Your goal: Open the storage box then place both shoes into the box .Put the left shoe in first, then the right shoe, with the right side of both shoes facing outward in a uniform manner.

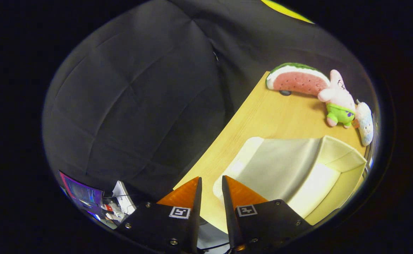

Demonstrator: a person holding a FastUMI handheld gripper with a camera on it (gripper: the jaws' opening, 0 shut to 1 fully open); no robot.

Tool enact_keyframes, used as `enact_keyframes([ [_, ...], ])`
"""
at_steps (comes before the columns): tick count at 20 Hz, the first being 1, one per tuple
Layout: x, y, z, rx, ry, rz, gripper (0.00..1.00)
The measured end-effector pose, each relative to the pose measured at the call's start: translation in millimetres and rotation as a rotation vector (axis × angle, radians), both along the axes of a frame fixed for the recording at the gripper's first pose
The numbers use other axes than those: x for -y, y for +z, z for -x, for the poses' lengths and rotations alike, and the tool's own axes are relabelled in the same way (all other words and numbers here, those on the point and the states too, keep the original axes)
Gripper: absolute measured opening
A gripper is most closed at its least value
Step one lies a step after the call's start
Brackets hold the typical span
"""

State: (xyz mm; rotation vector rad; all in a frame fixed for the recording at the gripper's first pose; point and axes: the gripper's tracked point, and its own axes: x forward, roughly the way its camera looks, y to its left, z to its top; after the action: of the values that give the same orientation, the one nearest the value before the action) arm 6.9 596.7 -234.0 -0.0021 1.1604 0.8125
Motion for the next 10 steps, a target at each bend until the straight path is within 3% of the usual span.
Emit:
enact_keyframes([
  [10, 155.9, 51.4, -29.8, 0.124, -0.163, -0.007, 0.47],
])
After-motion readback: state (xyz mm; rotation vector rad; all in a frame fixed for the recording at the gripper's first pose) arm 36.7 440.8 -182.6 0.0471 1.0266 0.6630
